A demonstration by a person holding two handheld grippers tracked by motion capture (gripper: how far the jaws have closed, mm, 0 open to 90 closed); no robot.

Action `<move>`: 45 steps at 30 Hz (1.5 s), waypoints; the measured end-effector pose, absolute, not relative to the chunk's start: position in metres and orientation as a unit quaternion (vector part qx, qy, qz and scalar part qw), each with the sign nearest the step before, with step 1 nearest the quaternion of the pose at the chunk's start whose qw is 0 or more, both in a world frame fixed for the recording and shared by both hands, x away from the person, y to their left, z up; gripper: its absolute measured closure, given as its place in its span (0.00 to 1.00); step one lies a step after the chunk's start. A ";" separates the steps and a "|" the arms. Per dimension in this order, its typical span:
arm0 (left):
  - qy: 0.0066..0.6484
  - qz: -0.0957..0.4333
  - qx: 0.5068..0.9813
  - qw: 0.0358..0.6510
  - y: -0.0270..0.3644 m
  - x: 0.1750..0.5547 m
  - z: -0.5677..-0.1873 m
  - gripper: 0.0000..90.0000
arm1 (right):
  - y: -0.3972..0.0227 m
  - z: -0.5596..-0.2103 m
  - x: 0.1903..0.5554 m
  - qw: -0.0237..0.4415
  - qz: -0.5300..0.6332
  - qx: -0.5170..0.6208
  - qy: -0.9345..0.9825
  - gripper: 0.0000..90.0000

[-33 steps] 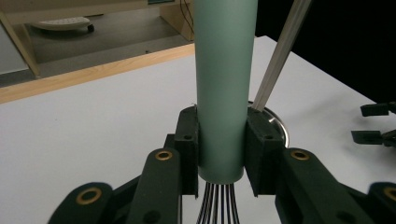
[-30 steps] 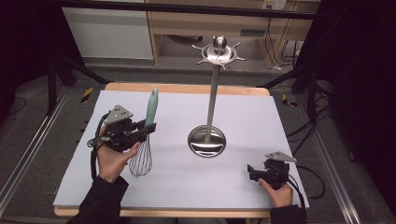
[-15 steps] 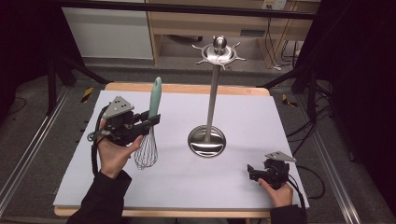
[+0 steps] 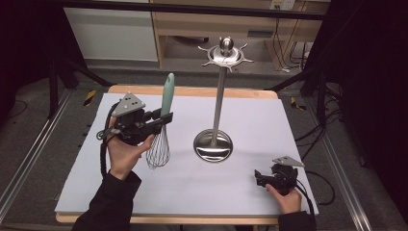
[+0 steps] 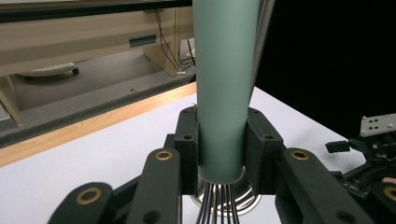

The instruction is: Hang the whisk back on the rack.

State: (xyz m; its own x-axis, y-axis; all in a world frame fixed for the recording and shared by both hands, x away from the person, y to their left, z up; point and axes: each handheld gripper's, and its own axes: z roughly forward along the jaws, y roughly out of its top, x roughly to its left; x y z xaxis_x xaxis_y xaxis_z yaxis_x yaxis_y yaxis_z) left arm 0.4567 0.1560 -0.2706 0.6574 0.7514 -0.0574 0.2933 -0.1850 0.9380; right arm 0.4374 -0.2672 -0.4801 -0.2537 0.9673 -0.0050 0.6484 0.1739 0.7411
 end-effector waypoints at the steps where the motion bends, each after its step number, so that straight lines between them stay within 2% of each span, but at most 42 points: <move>1: 0.353 0.215 0.739 0.532 0.156 0.457 -0.271 0.76 | -0.267 -0.480 0.437 0.249 0.320 0.558 0.724 0.06; 29: 0.318 0.226 0.752 0.531 0.127 0.464 -0.240 0.76 | -0.269 -0.480 0.437 0.246 0.323 0.562 0.721 0.06; 45: 0.313 0.224 0.756 0.528 0.116 0.470 -0.235 0.76 | -0.269 -0.480 0.438 0.246 0.324 0.561 0.721 0.06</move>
State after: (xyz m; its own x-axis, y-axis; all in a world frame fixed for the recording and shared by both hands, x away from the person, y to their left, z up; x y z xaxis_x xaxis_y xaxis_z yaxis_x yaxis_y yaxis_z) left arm 0.4697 0.1158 -0.2351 0.7028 0.7113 0.0083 0.2370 -0.2451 0.9401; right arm 0.4377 -0.2692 -0.4800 -0.2489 0.9685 0.0095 0.6504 0.1599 0.7426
